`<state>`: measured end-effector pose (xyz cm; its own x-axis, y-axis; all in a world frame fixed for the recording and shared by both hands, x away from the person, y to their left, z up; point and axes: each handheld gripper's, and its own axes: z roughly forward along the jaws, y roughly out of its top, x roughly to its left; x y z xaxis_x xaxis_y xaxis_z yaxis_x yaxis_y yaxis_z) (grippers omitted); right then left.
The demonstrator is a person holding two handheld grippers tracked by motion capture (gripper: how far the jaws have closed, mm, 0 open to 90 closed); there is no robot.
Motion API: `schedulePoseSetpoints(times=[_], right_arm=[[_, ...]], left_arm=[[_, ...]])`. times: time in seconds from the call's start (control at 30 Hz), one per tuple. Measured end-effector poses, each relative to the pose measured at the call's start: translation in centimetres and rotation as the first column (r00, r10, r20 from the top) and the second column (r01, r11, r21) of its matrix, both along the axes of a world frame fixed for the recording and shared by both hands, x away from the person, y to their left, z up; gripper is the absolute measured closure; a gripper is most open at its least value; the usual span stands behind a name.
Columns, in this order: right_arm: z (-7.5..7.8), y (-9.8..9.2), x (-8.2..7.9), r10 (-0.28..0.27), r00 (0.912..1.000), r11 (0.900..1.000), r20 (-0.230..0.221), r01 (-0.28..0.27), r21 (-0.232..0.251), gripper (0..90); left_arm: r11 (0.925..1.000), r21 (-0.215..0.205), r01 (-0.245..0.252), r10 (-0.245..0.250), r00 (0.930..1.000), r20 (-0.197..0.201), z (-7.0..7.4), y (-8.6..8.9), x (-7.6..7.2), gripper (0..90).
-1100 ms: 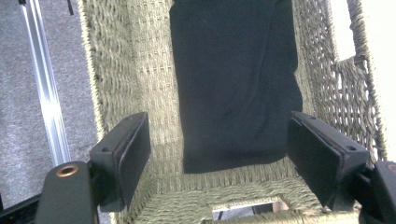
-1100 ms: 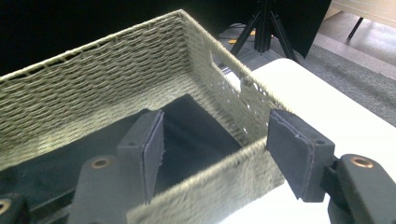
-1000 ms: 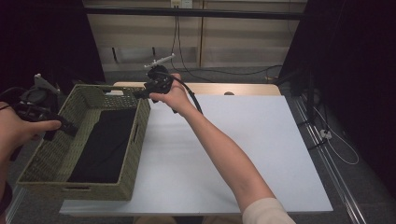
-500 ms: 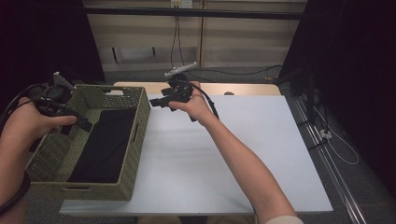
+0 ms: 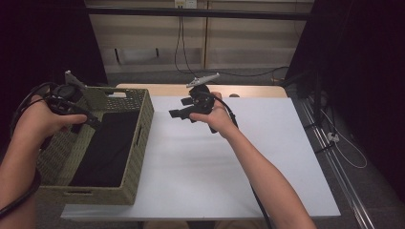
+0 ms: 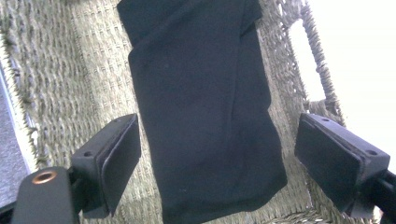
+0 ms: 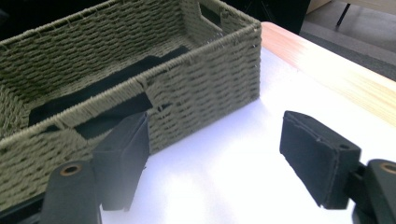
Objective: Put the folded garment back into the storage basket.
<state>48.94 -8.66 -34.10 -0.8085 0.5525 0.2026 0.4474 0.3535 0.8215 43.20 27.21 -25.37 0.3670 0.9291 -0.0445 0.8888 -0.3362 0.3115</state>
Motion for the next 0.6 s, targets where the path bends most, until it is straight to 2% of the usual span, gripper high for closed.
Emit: schedulePoseSetpoints(times=[0.13, 0.33, 0.6], right_arm=[[-0.1, -0.9, -0.5, -0.008, 1.0, 1.0, 0.0, 0.008, 0.005, 23.5], [-0.4, -2.2, -1.2, -0.028, 0.9996, 1.0, -0.002, 0.028, 0.0, 23.2], [-0.7, -3.7, -2.2, -0.047, 0.9989, 0.999, -0.009, 0.047, -0.005, 22.8]], left_arm=[[0.9999, -0.007, 0.007, -0.007, 1.0, 0.004, -0.1, -0.1, 0.2, 14.6], [0.9998, -0.018, 0.012, -0.012, 0.9994, 0.032, -0.2, -0.4, 0.6, 14.6], [0.9993, -0.028, 0.027, -0.026, 0.9989, 0.039, -0.6, -1.0, 1.0, 14.4]])
